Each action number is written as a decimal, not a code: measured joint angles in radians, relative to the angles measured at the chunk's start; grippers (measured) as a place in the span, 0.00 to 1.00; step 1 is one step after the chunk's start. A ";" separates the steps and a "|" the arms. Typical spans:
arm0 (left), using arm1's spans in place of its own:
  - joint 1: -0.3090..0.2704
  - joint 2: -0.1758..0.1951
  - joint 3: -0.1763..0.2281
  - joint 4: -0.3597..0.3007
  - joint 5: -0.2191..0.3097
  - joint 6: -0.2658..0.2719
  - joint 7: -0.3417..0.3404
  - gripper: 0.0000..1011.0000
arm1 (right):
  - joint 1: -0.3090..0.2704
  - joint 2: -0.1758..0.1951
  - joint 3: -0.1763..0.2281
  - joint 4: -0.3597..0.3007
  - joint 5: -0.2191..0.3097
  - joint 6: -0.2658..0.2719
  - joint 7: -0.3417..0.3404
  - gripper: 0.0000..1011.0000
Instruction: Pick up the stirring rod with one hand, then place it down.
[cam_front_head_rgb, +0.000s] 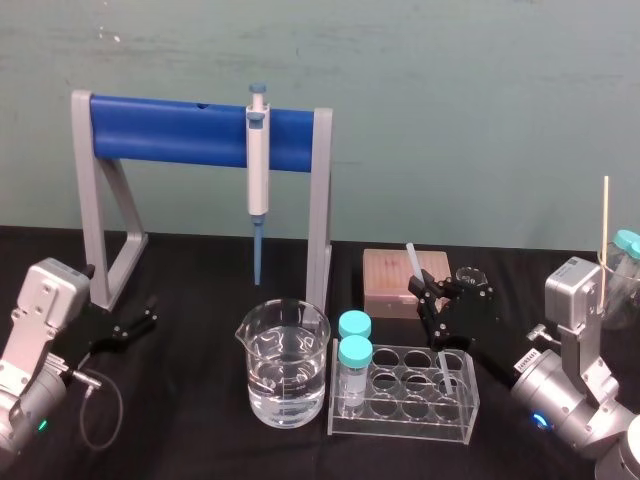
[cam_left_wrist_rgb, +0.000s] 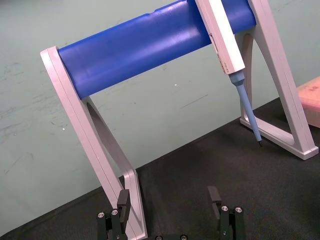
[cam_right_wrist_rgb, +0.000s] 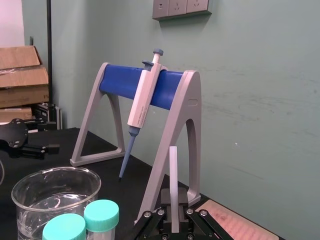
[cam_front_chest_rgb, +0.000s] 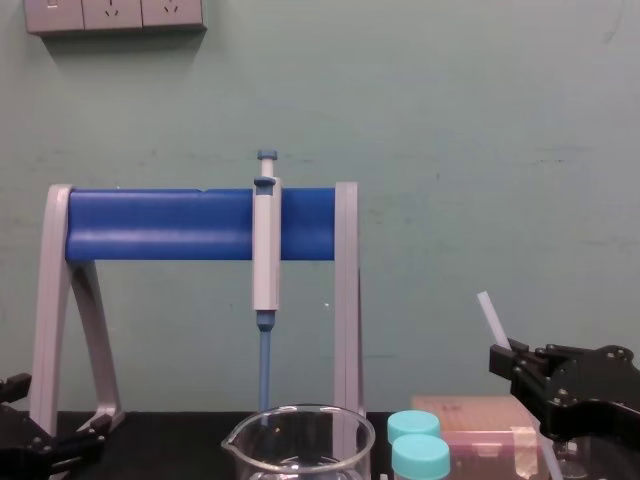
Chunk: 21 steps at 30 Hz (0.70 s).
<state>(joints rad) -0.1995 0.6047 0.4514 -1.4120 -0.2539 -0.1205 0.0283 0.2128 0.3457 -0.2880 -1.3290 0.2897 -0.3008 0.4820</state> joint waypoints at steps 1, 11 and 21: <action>0.000 0.000 0.000 0.000 0.000 0.000 0.000 0.99 | 0.000 0.000 0.000 0.000 0.000 0.000 0.000 0.08; 0.000 0.000 0.000 0.000 0.000 0.000 0.000 0.99 | 0.000 0.000 0.000 0.000 0.000 0.001 0.001 0.38; 0.000 0.000 0.000 0.000 0.000 0.000 0.000 0.99 | 0.000 0.000 0.000 0.000 0.000 0.001 0.002 0.70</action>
<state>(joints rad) -0.1995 0.6047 0.4514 -1.4120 -0.2539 -0.1205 0.0283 0.2128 0.3456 -0.2880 -1.3287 0.2897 -0.2995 0.4838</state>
